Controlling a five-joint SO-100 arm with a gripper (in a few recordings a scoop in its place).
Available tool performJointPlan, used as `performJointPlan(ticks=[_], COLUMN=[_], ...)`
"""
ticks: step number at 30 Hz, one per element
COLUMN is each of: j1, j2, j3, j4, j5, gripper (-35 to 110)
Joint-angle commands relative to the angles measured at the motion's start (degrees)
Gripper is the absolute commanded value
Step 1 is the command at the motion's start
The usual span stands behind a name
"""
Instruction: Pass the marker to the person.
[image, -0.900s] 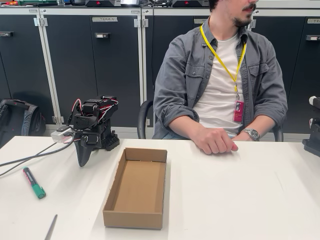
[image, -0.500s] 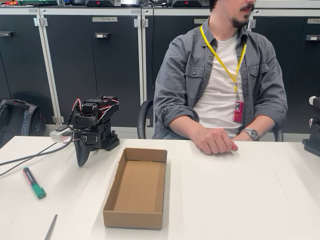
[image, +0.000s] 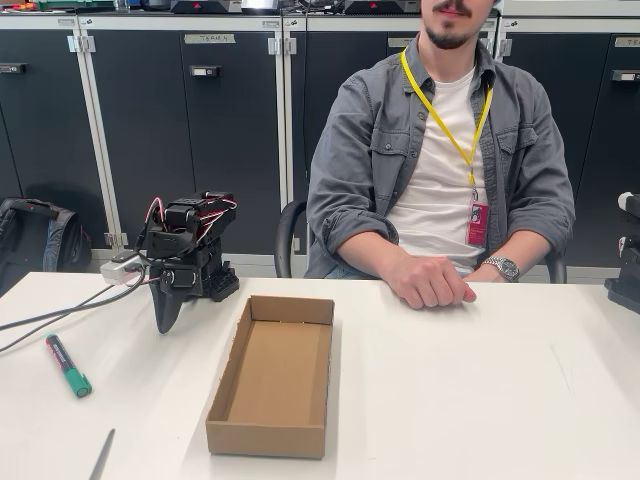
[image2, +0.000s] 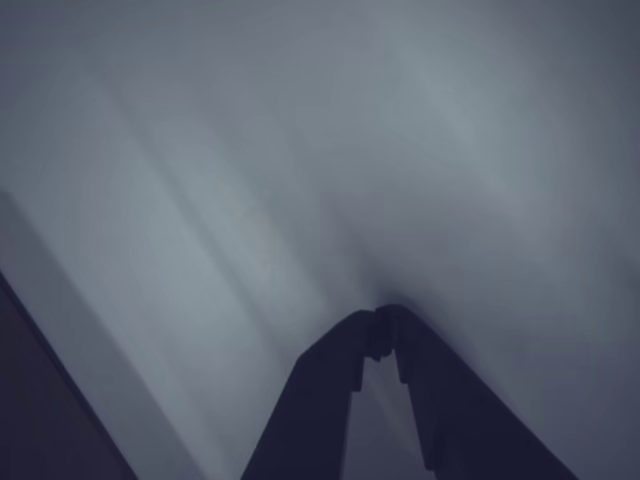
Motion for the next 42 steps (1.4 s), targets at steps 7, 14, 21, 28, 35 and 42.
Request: performJointPlan(ticks=[7,14,21,28,35,42], j1=[-9.5,-10.8,-13.3,-18.7,-14.9,-4.4], j2=[-8.3,-13.4,-21.9,-40.7,-52.8,-60.6], j3=[-20.4,-26.5,-35.4,-54.8,-69.0,-75.0], j4=[0.9,1.0,-1.3,-5.7,-15.4,-21.9], j5=[12.7,16.3,18.7,27.6,39.2,45.9], gripper=[-5,-5,-5,-5,-5,-5])
